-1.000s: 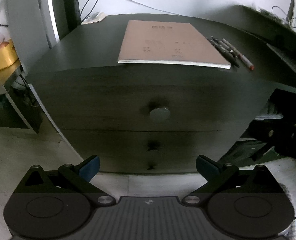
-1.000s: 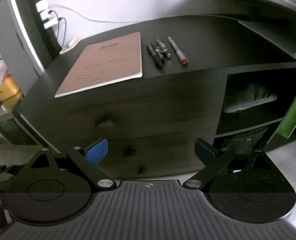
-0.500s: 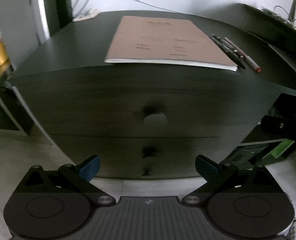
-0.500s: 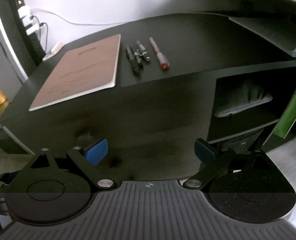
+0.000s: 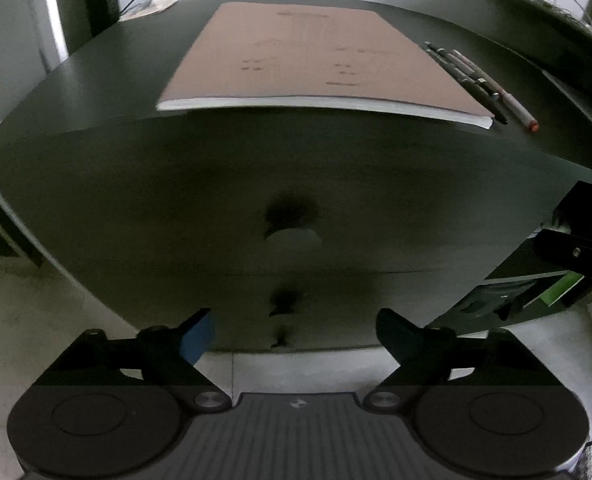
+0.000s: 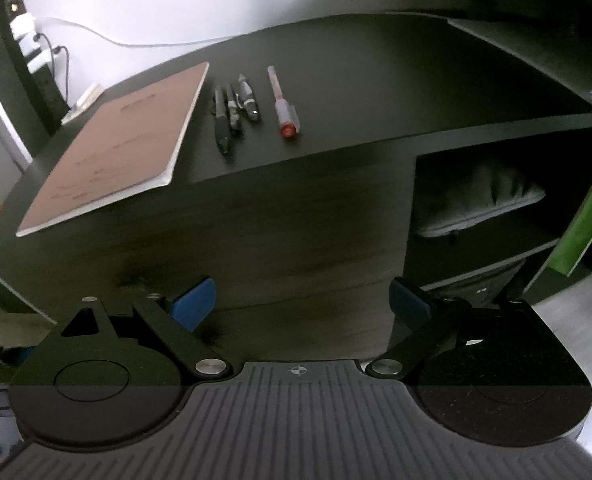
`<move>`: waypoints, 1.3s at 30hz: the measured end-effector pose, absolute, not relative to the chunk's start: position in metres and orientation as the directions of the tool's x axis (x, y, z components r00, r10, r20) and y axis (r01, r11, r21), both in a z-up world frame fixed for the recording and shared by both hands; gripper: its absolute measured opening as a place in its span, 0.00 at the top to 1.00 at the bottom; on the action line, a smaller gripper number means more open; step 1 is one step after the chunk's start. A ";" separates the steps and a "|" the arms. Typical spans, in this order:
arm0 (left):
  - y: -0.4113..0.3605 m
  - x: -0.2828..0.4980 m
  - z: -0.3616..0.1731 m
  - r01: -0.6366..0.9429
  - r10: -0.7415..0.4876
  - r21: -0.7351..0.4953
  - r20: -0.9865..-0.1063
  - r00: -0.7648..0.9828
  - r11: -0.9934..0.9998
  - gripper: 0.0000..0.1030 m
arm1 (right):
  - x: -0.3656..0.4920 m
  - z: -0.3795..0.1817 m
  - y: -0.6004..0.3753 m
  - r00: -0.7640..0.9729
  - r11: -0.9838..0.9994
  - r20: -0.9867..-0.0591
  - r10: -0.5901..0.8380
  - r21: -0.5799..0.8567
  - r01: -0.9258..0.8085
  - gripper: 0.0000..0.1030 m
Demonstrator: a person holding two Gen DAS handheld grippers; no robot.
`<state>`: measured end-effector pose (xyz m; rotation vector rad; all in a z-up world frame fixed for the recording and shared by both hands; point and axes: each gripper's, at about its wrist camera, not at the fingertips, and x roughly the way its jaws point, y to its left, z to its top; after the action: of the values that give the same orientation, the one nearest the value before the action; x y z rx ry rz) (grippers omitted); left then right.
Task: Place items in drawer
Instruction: 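Move the left tool to the drawer knob and close on it, then pull the drawer knob outward with the left tool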
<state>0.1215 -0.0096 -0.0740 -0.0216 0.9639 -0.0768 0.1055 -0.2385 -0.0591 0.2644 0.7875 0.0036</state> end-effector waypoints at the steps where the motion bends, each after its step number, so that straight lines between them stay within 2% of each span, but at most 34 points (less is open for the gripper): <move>1: -0.010 0.123 -0.075 0.063 -0.080 -0.054 -0.821 0.566 0.997 0.29 | 0.108 -0.061 -0.241 0.706 0.966 -0.700 0.111 0.244 0.090 0.06; 2: -0.010 0.125 -0.077 0.069 -0.089 -0.060 -0.824 0.560 0.996 0.31 | 0.110 -0.064 -0.243 0.703 0.964 -0.702 0.112 0.247 0.093 0.06; 5: -0.009 0.132 -0.083 0.078 -0.116 -0.088 -0.828 0.549 0.993 0.30 | 0.116 -0.071 -0.249 0.691 0.963 -0.715 0.106 0.247 0.109 0.06; 10: -0.002 0.147 -0.084 0.057 -0.162 -0.160 -0.783 0.600 0.985 0.32 | 0.127 -0.082 -0.258 0.681 0.962 -0.725 0.103 0.246 0.117 0.06; 11: 0.000 0.152 -0.086 0.049 -0.160 -0.164 -0.782 0.602 0.985 0.33 | 0.129 -0.084 -0.260 0.680 0.962 -0.727 0.099 0.244 0.120 0.06; 12: 0.000 0.157 -0.088 0.042 -0.158 -0.167 -0.782 0.603 0.985 0.40 | 0.132 -0.085 -0.262 0.677 0.963 -0.730 0.096 0.241 0.123 0.06; 14: 0.001 0.164 -0.092 0.028 -0.151 -0.169 -0.785 0.601 0.985 0.44 | 0.137 -0.088 -0.265 0.667 0.964 -0.737 0.107 0.242 0.113 0.07; 23: -0.002 0.181 -0.104 0.005 -0.088 -0.108 -0.788 0.610 0.994 0.43 | 0.155 -0.100 -0.281 0.667 0.966 -0.731 0.142 0.250 0.068 0.07; 25: -0.003 0.183 -0.105 0.007 -0.085 -0.102 -0.785 0.613 0.995 0.49 | 0.158 -0.103 -0.286 0.678 0.962 -0.715 0.169 0.269 0.044 0.07; 26: -0.003 0.184 -0.106 0.009 -0.093 -0.110 -0.788 0.609 0.994 0.59 | 0.159 -0.105 -0.289 0.681 0.959 -0.709 0.182 0.280 0.034 0.09; 39: -0.005 0.179 -0.102 0.022 -0.087 -0.091 -0.804 0.588 0.996 0.60 | 0.173 -0.111 -0.309 0.743 0.955 -0.627 0.234 0.293 -0.054 0.14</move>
<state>0.1794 -0.0046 -0.1020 -0.0744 0.9400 -0.0632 0.1730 -0.3093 -0.1107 0.2640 0.7185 0.1602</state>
